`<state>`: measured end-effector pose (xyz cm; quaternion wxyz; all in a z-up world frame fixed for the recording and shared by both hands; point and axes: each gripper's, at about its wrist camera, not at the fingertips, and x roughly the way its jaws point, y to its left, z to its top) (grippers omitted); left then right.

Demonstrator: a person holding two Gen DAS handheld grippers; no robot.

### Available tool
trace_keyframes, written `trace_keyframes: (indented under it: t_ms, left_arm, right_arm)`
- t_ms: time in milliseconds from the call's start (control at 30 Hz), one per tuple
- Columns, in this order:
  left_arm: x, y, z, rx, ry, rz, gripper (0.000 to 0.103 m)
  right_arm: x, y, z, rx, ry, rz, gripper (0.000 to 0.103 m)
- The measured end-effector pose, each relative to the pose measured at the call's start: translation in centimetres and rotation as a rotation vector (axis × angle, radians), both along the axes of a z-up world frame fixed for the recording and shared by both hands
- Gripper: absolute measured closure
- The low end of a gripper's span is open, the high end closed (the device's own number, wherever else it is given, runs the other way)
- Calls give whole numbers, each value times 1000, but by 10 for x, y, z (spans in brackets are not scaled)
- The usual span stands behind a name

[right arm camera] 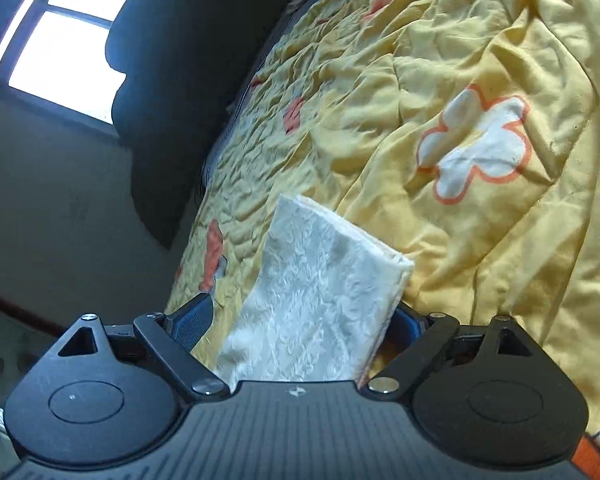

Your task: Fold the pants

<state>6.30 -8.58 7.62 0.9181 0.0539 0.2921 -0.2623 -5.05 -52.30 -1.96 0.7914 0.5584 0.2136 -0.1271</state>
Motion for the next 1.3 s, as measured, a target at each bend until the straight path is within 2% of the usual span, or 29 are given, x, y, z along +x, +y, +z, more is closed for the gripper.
trace_keyframes:
  t_ms: [67,100,133,200,400,667,867,900,933,1033,1133,1200,1300]
  left_arm:
    - [1,-10,0,-11,3,-21,1]
    - [1,-15,0,-11,8,-31,1]
    - [2,-20,-1,-8,14,-37,1]
    - [3,-31,-2,-5,26,-54,1]
    - [-1,-50,-3,3,14,-119,1]
    - [0,-64,-7,5,33,-140,1]
    - [-2,-71,-6,1,31,-152,1]
    - [-2,-72,-5,0,31,-155,1]
    - [-3,-74,-5,-1,30,-157,1]
    - [-2,-78,-4,-8,31,-165,1]
    - [1,-86,-3,-13,34,-180,1]
    - [6,-95,-1,-18,32,-197,1]
    - [18,-113,5,-56,45,-227,1]
  right_arm:
    - [9,12,7,-119,60,22,18]
    - [11,16,10,-165,93,13,28]
    - [11,18,9,-185,116,-6,43]
    - [10,15,5,-183,108,-25,51]
    - [13,11,4,-216,110,2,53]
    - [20,20,9,-324,129,27,53]
    - [17,25,7,-374,107,28,53]
    - [16,26,6,-397,115,30,59]
    - [16,27,6,-416,124,33,68]
    - [13,21,4,-394,106,44,71]
    - [11,20,3,-388,106,36,79]
    - [13,31,10,-487,122,55,83]
    - [16,63,31,-742,129,105,87]
